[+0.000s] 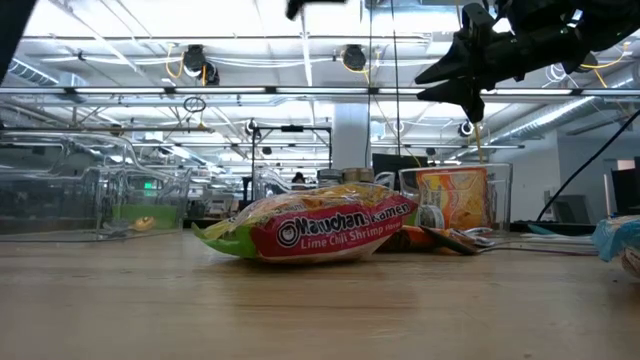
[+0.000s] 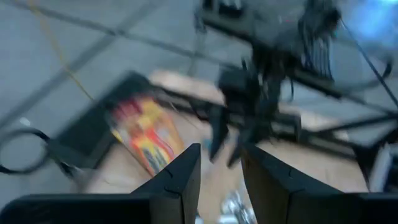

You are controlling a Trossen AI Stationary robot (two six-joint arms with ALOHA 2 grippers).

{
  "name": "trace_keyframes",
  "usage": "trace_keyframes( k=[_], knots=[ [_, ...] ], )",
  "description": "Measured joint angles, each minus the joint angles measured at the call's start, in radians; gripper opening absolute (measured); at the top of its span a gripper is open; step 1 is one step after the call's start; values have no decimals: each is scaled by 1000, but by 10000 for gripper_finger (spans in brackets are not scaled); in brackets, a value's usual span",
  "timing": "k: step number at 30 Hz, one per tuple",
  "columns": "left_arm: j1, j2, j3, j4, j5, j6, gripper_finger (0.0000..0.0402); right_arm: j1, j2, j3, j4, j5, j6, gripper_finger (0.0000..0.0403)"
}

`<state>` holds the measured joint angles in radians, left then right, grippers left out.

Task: Pick & Place Food Item
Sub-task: Put the blue spoon into the left transparent bin

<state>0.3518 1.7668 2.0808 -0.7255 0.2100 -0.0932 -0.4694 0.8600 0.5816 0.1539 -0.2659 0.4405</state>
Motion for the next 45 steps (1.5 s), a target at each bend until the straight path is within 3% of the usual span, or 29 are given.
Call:
trace_keyframes(
  k=[5, 9, 16, 23, 26, 31, 37, 42, 45],
  knots=[
    [34, -155, -59, -10, -13, -14, 120, 0, 0, 0, 0, -1, 19, 130],
    [37, -304, -267, 57, -79, -53, 120, 0, 0, 0, 0, -1, 20, 130],
    [-22, -533, -836, 608, -79, -286, 120, 0, 0, 0, 0, -26, 20, 130],
    [-142, -590, -1193, 1117, -159, -472, 120, 0, 0, 0, 0, -25, 20, 130],
    [-208, -571, -1263, 1207, -233, -509, 120, 0, 0, 0, 0, -17, 20, 130],
    [-286, -511, -1291, 1199, -323, -517, 120, 0, 0, 0, 0, 29, 50, 130],
    [-295, -477, -1290, 1209, -291, -478, 120, 0, 1, 0, 7, 112, 72, 130],
    [-273, -477, -1290, 1244, -315, -440, 120, 7, 1, 0, 45, 109, 122, 130],
    [-250, -477, -1290, 1236, -252, -403, 120, 28, 4, 0, 94, 105, 192, 130]
  ],
)
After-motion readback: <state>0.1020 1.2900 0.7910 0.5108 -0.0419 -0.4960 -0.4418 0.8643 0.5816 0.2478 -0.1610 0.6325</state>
